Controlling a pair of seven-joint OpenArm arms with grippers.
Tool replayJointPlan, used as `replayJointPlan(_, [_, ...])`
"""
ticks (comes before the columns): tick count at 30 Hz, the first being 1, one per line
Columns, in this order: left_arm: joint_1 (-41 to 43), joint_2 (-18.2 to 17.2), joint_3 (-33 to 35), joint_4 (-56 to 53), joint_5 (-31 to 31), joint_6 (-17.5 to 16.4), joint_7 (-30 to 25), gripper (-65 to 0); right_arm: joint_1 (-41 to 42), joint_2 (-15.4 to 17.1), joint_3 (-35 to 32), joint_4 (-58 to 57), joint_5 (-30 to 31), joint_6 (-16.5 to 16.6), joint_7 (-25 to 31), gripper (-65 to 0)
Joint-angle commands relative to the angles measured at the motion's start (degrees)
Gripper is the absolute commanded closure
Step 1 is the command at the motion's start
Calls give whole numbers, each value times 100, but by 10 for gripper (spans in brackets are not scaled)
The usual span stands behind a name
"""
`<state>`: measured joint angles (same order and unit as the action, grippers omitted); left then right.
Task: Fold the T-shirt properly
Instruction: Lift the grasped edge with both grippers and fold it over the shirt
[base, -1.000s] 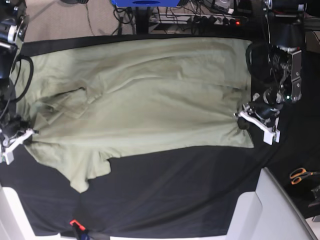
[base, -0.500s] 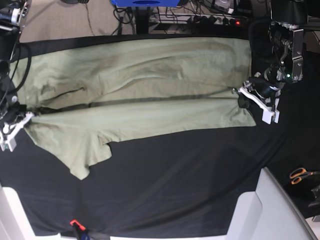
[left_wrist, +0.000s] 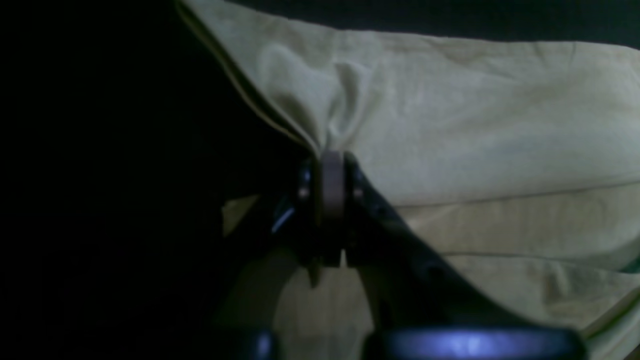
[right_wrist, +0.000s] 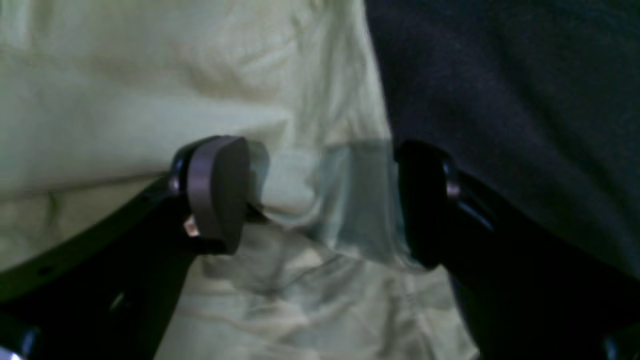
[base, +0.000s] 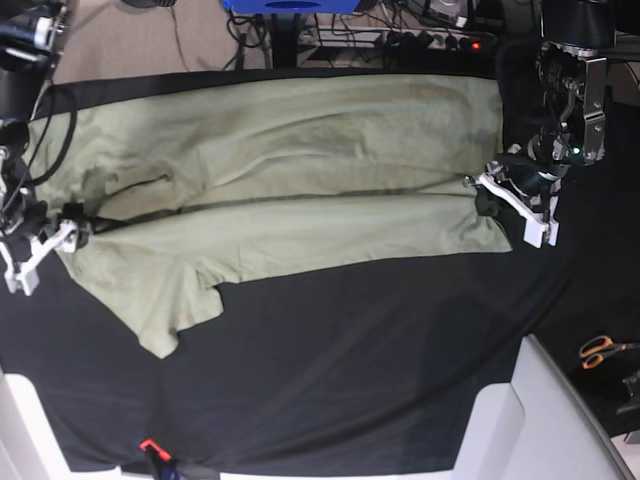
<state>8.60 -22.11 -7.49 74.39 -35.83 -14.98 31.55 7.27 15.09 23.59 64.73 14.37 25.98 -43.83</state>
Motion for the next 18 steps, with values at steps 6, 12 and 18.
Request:
replayJointPlan(6, [-56, -158, -65, 108, -25, 8, -109, -237, 473, 157, 124, 257, 0, -9, 98, -447])
replayJointPlan(12, [-56, -255, -91, 99, -34, 8, -109, -420, 1018, 166, 115, -438, -9, -9, 133, -447])
replayJointPlan(18, [32, -238, -926, 117, -34, 8, -100, -443, 1607, 130, 115, -1642, -738, -9, 608, -447])
